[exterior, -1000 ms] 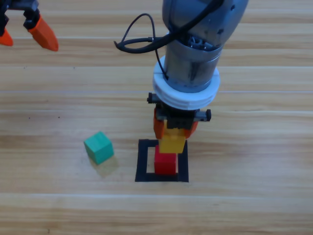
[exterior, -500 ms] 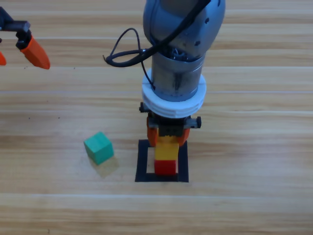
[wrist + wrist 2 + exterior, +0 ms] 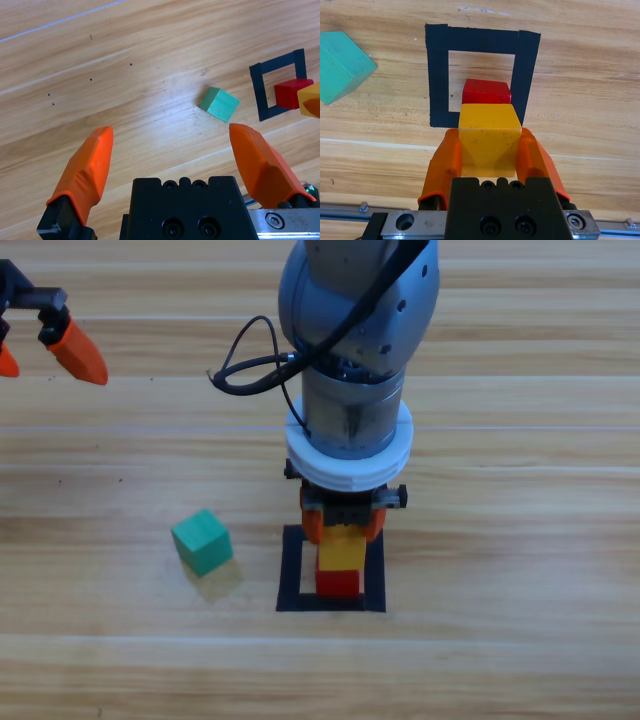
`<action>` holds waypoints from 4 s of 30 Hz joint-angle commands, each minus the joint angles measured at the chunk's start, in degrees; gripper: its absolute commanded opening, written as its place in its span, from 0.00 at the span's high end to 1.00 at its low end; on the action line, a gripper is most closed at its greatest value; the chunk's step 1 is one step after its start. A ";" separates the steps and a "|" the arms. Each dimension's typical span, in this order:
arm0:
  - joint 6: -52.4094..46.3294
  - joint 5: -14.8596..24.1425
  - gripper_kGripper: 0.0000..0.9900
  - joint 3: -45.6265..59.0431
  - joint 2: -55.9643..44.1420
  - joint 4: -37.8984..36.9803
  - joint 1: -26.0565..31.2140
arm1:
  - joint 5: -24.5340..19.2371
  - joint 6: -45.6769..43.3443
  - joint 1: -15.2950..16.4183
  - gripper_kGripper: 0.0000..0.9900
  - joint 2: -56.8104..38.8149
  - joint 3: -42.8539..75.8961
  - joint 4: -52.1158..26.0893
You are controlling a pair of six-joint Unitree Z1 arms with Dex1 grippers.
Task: Stack the blocks in the rectangular block: red at the bottom, yellow in the middle, green on top
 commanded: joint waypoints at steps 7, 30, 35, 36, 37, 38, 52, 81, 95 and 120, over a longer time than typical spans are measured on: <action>-0.37 -0.70 0.00 2.02 -0.94 -1.28 1.29 | -0.48 0.51 1.42 0.84 4.19 -1.07 1.04; -0.02 -0.26 0.00 2.81 -0.59 -2.16 1.37 | -0.48 0.42 1.42 0.83 5.33 -1.42 1.04; -0.02 -0.17 0.00 2.89 -0.50 -2.25 1.37 | -0.66 0.51 1.50 0.01 5.16 -1.42 1.22; -0.02 -0.17 0.00 2.89 -0.50 -2.25 1.37 | -0.83 0.51 1.42 0.00 4.81 -1.42 1.22; -0.02 -0.17 0.00 2.89 -0.50 -2.25 1.37 | -1.10 0.51 1.42 0.00 4.45 -1.42 1.22; -0.02 -0.17 0.00 2.81 -0.50 -2.25 1.37 | -1.54 0.51 1.42 0.00 4.02 -1.33 1.22; -23.40 2.11 0.00 0.87 -5.43 -1.64 -2.49 | -12.43 -6.09 4.49 0.00 -25.69 13.70 -8.36; -69.45 19.16 0.03 -6.16 20.41 1.53 -30.09 | 13.14 -55.30 -13.35 0.00 -61.73 71.26 -47.39; -71.65 9.76 0.03 -6.51 23.40 1.44 -19.37 | 15.52 -56.36 -13.35 0.00 -60.32 71.70 -47.39; -78.07 8.62 0.05 -0.71 25.86 -2.34 -21.21 | 15.60 -56.36 -13.35 0.00 -59.71 71.70 -47.39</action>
